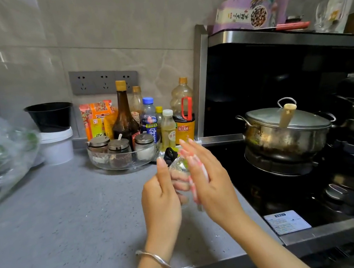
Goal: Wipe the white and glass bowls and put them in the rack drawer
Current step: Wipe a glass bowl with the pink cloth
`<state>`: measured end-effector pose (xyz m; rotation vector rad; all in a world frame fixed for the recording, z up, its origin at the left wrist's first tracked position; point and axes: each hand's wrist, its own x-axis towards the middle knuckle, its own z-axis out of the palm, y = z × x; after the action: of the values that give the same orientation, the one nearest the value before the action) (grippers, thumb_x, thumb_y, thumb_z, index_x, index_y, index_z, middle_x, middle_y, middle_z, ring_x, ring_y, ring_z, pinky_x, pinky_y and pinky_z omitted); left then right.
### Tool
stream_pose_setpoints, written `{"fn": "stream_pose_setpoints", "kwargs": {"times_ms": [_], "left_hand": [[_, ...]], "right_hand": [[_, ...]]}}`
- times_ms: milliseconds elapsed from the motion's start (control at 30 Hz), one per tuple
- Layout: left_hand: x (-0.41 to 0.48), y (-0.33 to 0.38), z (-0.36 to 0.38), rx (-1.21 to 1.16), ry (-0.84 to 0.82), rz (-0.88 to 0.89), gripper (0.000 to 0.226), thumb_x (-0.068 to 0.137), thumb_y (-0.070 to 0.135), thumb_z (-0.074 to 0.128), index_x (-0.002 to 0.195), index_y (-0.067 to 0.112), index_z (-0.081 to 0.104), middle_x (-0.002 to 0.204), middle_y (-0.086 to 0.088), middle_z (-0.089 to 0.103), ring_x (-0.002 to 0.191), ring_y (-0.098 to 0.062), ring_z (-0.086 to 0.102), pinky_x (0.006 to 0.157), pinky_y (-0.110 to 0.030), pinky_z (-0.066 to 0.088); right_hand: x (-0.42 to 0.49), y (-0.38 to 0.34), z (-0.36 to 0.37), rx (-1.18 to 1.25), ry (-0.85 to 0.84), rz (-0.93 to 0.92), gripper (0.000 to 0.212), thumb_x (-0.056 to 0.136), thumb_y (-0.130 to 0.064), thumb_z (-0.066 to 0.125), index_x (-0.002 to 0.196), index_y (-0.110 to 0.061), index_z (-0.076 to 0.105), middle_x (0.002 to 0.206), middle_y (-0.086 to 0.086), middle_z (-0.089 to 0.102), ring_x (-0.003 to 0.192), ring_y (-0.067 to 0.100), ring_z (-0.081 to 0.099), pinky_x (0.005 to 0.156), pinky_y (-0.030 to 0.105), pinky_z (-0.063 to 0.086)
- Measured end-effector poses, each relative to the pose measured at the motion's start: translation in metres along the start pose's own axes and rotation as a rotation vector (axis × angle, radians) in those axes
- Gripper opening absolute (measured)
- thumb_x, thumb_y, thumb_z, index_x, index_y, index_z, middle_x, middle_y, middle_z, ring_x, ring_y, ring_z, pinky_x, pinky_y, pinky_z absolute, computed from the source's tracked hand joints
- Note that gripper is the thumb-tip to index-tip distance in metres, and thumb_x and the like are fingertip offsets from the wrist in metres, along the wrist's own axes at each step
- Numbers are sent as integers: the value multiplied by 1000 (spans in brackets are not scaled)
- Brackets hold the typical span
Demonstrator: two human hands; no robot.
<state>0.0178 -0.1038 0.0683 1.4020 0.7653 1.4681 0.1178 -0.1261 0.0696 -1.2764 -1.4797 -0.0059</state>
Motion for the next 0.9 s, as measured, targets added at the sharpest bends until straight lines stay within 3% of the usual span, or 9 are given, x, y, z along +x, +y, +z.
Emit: {"fn": "stream_pose_setpoints", "kwargs": {"times_ms": [100, 200, 300, 400, 467, 633, 767, 833, 900], "left_hand": [[-8, 1, -3, -24, 63, -11, 64, 85, 59, 25, 56, 19, 65, 45, 3, 58, 39, -7, 51, 45, -16, 40], [-12, -2, -5, -19, 80, -16, 68, 82, 67, 21, 56, 26, 69, 53, 3, 66, 51, -10, 63, 57, -30, 48], [-17, 1, -10, 7, 120, -39, 75, 76, 72, 15, 62, 25, 72, 61, 3, 71, 60, -7, 67, 62, -30, 51], [-23, 6, -14, -16, 99, -43, 76, 79, 68, 15, 52, 19, 66, 49, -2, 63, 42, -9, 57, 47, -20, 44], [-26, 9, -17, -27, 127, -42, 74, 80, 66, 18, 51, 17, 65, 46, -1, 60, 40, -9, 54, 44, -18, 42], [-27, 8, -19, -28, 86, -64, 84, 75, 83, 14, 63, 24, 72, 54, -5, 67, 51, -13, 63, 53, -30, 45], [-34, 19, -25, 7, 15, -48, 73, 71, 78, 39, 47, 13, 61, 44, -2, 59, 41, -8, 53, 45, -23, 44], [-35, 24, -31, -16, 24, -59, 53, 66, 61, 54, 50, 10, 59, 43, 3, 56, 39, -1, 49, 40, -13, 38], [-35, 24, -35, -39, 4, -77, 45, 65, 51, 61, 52, 7, 57, 44, 4, 55, 39, 0, 46, 38, -13, 37]], "right_hand": [[2, -4, -4, 245, -32, 194, 36, 101, -49, 30, 133, -50, 45, 126, -31, 53, 106, -9, 53, 99, 17, 38], [-15, -18, 7, -84, -48, -25, 41, 98, -55, 17, 136, -58, 34, 144, -26, 40, 131, 8, 39, 107, 37, 31], [-23, -19, 15, -365, -45, -231, 44, 101, -47, 17, 140, -44, 39, 151, -14, 35, 144, 9, 21, 116, 42, 23], [-11, -12, 4, 141, -113, 91, 37, 99, -51, 25, 131, -53, 43, 146, -22, 40, 134, -4, 34, 113, 36, 30], [-10, -12, -1, 279, -149, 203, 39, 96, -57, 28, 132, -56, 43, 144, -24, 42, 123, -4, 44, 104, 34, 38], [-22, -31, 12, -330, -72, -235, 40, 98, -44, 31, 134, -43, 49, 144, -12, 44, 138, 8, 33, 112, 37, 30], [-10, -33, -2, 81, -102, 26, 36, 98, -45, 36, 108, -27, 66, 100, -18, 64, 97, -5, 59, 85, 22, 47], [-6, -36, -14, 283, -153, 294, 39, 100, -43, 38, 92, -14, 65, 73, -6, 61, 58, -4, 54, 59, 10, 43], [-7, -36, -20, 338, -158, 414, 48, 98, -42, 40, 66, -10, 55, 51, 2, 49, 39, 6, 43, 43, 14, 37]]}}
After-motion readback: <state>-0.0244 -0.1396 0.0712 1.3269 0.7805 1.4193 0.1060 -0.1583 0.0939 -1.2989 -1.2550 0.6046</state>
